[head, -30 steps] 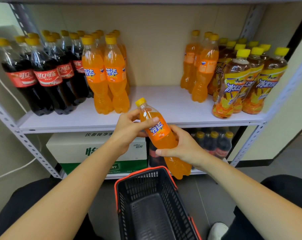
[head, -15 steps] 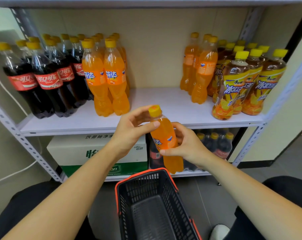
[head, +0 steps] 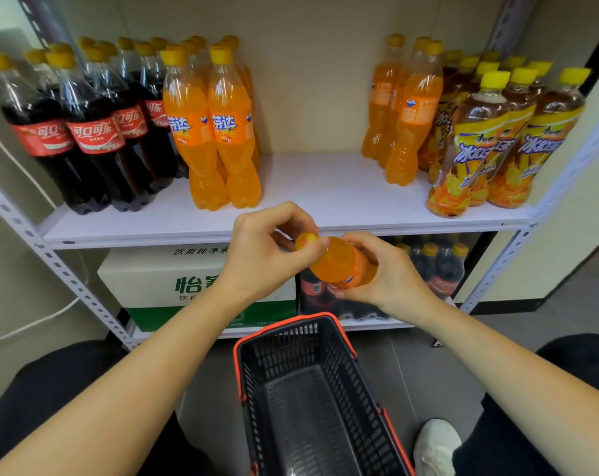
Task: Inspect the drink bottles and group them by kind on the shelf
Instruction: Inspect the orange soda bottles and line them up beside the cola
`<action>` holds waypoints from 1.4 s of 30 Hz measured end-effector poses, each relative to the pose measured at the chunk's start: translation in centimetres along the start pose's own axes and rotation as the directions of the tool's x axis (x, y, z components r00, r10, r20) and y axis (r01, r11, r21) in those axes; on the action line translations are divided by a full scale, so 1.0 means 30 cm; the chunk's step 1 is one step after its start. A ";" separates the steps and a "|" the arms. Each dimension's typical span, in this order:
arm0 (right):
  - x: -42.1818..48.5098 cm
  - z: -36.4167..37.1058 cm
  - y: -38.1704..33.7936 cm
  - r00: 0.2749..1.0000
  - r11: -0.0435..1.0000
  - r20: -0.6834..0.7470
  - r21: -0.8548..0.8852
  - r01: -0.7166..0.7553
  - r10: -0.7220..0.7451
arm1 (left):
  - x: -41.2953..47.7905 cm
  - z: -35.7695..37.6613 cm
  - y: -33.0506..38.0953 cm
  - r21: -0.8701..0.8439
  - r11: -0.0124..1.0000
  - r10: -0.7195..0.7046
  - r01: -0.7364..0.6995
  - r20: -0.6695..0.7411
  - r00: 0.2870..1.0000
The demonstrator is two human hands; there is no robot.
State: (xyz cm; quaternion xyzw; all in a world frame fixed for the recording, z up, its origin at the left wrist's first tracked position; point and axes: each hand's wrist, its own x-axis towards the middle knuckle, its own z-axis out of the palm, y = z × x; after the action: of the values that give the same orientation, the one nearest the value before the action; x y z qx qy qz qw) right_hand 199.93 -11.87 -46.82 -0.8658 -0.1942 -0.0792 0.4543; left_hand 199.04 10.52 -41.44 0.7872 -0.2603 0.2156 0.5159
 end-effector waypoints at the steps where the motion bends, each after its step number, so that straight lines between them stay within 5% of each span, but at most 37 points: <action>1: 0.000 0.000 0.000 1.000 1.000 0.001 -0.025 0.009 -0.009 | 0.002 0.004 0.000 0.015 0.999 -0.039 0.039 -0.024 0.999; 3: -0.002 -0.001 0.000 1.000 0.999 0.004 -0.049 0.016 -0.016 | 0.013 0.003 -0.003 -0.025 0.987 -0.158 0.157 -0.023 0.987; 7: -0.003 -0.003 0.009 1.000 1.000 0.008 -0.028 0.005 -0.005 | 0.031 -0.025 -0.008 -0.366 0.845 -0.361 0.389 0.146 0.921; 11: -0.003 -0.006 0.010 1.000 0.997 0.022 0.077 -0.001 -0.001 | 0.027 -0.026 -0.013 -0.535 0.712 -0.362 0.456 0.276 0.890; 16: 0.006 -0.002 0.004 0.999 0.984 0.037 0.173 -0.028 0.022 | 0.031 -0.016 -0.013 -0.602 0.669 -0.334 0.436 0.281 0.900; 23: 0.006 -0.007 -0.022 0.994 0.941 0.109 0.334 -0.061 0.026 | 0.025 -0.006 -0.006 -0.458 0.861 -0.233 0.222 0.033 0.972; 28: 0.010 0.006 -0.044 0.985 0.910 0.158 0.397 -0.122 0.063 | 0.031 -0.004 0.001 -0.432 0.884 -0.264 0.178 -0.146 0.953; 35: 0.051 -0.015 -0.072 0.972 0.807 0.123 0.541 -0.236 0.202 | 0.016 0.002 -0.027 -0.398 0.843 -0.302 0.362 0.207 0.931; 42: 0.123 -0.036 -0.113 0.932 0.661 0.072 0.686 -0.305 0.356 | -0.047 0.025 -0.039 -0.154 0.891 -0.331 0.428 0.425 0.842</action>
State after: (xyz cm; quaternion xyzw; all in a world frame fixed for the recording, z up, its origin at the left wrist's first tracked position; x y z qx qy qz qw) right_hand 201.96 -10.05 -42.50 -0.6529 -0.0331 0.0524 0.7549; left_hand 198.73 10.49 -43.41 0.7806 -0.2193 -0.0851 0.5790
